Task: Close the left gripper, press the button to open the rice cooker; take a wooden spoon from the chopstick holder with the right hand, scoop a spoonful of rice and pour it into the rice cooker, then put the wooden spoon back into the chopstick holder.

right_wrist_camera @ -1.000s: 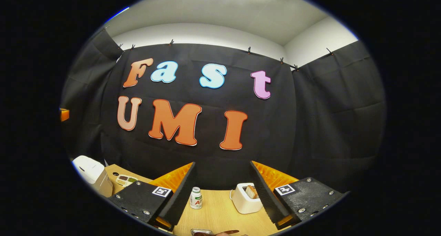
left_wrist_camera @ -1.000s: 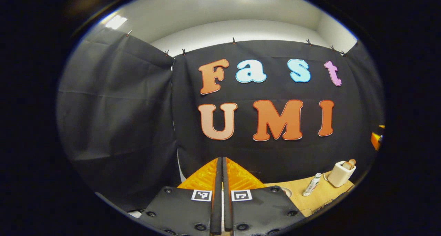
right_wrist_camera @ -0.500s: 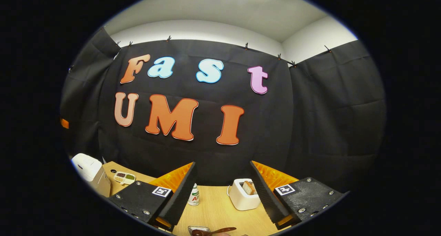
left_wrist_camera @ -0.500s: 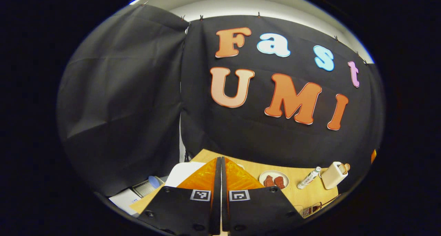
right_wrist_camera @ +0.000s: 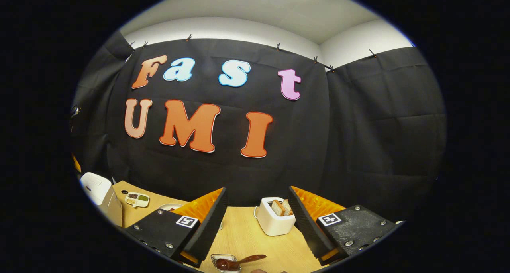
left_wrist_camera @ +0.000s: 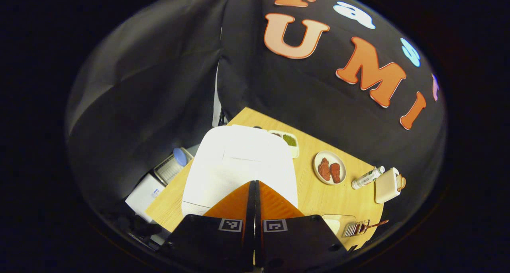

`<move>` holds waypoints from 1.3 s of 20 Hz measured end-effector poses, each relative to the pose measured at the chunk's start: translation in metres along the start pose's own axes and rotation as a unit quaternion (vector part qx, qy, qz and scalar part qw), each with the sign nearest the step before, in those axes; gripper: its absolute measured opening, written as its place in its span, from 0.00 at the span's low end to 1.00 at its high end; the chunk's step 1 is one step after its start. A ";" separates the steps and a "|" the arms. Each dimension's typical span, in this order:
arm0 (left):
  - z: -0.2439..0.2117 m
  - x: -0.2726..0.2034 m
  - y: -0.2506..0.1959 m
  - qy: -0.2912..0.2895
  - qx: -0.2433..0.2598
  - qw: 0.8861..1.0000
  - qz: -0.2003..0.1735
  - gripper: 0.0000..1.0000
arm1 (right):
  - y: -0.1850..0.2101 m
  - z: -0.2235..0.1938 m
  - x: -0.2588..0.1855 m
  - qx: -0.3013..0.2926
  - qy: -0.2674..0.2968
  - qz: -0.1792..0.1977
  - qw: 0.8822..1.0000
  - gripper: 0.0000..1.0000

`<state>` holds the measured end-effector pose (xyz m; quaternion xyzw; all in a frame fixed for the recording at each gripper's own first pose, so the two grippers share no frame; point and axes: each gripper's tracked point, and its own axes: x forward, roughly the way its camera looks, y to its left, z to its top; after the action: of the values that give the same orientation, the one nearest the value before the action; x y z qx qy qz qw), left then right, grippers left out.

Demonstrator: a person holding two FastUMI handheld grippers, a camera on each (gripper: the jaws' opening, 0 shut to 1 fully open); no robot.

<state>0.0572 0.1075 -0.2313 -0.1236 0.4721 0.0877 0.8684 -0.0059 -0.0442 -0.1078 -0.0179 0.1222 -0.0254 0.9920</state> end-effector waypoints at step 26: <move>-0.021 0.030 -0.004 0.036 0.023 0.999 -0.028 0.06 | -0.012 -0.055 -0.005 0.016 0.064 -0.028 0.997 0.94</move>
<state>0.0576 0.0983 -0.2671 -0.1197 0.5016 0.0475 0.8555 -0.0249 -0.0578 -0.1598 -0.0043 0.1843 -0.0559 0.9813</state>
